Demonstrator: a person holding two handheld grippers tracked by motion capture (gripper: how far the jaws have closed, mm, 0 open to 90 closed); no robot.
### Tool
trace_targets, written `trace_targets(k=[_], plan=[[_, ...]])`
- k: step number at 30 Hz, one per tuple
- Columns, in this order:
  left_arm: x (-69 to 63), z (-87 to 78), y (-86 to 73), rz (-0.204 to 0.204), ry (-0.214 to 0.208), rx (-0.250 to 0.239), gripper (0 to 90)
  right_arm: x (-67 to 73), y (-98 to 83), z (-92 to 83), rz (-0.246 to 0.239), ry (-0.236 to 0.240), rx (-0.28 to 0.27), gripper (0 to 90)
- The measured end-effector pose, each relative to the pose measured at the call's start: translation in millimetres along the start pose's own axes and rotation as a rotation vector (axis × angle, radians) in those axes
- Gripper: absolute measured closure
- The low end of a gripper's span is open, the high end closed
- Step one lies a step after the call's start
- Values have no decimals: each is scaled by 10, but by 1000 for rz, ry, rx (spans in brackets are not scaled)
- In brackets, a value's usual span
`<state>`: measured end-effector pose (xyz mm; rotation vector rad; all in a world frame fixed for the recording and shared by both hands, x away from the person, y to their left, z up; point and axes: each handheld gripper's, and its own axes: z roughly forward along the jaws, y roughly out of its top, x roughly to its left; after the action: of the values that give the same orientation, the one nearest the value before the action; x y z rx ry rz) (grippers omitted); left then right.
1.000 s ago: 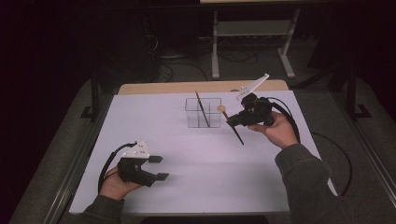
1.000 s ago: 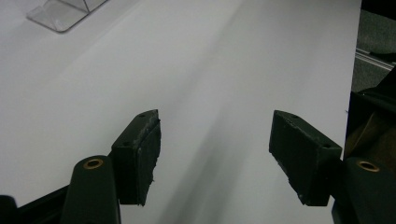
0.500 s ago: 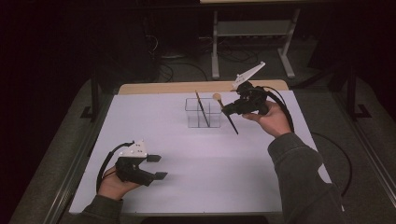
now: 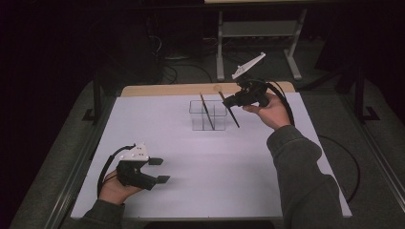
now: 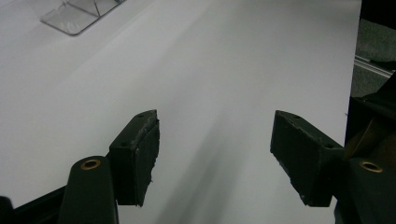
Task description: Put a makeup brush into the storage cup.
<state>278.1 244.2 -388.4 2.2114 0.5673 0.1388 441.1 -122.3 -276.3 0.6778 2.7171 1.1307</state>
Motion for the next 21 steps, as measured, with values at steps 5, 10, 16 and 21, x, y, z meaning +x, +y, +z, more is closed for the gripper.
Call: trace_targets(k=[5, 10, 16, 21], plan=[[3, -7, -1, 11, -3, 1, 316, -16, 102, 26, 1, 0, 3, 833], [2, -5, -1, 8, -2, 2, 312, -59, 199, 44, -14, -10, 1, 833], [-9, 6, -5, -1, -2, 11, 309, -129, 287, 74, -1, -17, 1, 833], [1, -12, -12, -3, 0, 4, 308, -180, 372, 67, 15, -37, -3, 833]])
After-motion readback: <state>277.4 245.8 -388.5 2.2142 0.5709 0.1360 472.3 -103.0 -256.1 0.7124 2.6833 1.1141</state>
